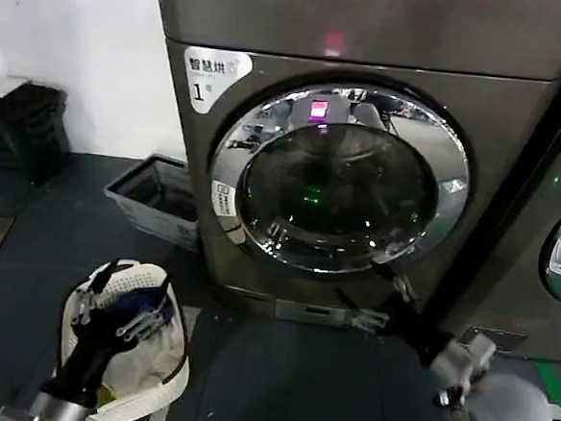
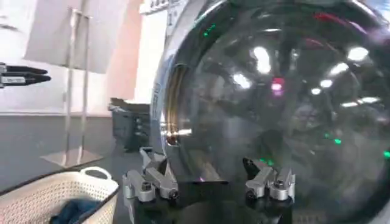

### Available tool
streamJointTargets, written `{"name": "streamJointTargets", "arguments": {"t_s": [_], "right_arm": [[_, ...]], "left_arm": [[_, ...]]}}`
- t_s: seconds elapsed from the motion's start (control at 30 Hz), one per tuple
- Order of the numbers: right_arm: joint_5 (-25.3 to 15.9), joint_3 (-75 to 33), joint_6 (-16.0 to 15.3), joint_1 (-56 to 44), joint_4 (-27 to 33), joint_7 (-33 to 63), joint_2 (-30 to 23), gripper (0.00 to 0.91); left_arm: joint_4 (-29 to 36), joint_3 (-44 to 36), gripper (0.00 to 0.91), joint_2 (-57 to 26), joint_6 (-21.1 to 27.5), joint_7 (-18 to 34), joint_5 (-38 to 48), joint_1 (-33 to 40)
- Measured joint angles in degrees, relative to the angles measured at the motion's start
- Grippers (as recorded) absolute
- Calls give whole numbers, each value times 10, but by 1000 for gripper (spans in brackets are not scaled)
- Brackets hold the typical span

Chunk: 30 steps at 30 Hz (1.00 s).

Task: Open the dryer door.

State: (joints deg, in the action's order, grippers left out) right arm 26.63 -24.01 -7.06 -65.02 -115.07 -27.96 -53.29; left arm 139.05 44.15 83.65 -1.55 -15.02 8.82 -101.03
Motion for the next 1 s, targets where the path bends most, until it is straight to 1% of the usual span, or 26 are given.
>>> {"name": "streamJointTargets", "arguments": {"t_s": [0.17,0.3,0.47,0.67,1.0], "right_arm": [[-4,72,-4,87,45,1,-14,907],[-23,122,-4,148,86,-2,-35,907],[-35,176,-4,206,133,-3,-64,907],[-38,221,-5,257,170,-3,-93,907],[-43,264,-5,316,217,-6,-130,907]], "left_arm": [[7,-2,907,3,1,0,-3,-4],[14,-1,907,4,0,0,-4,-9],[19,0,907,5,0,0,-6,-11],[25,2,907,6,0,0,-6,-14],[30,6,907,5,-1,-5,-6,-18]]}}
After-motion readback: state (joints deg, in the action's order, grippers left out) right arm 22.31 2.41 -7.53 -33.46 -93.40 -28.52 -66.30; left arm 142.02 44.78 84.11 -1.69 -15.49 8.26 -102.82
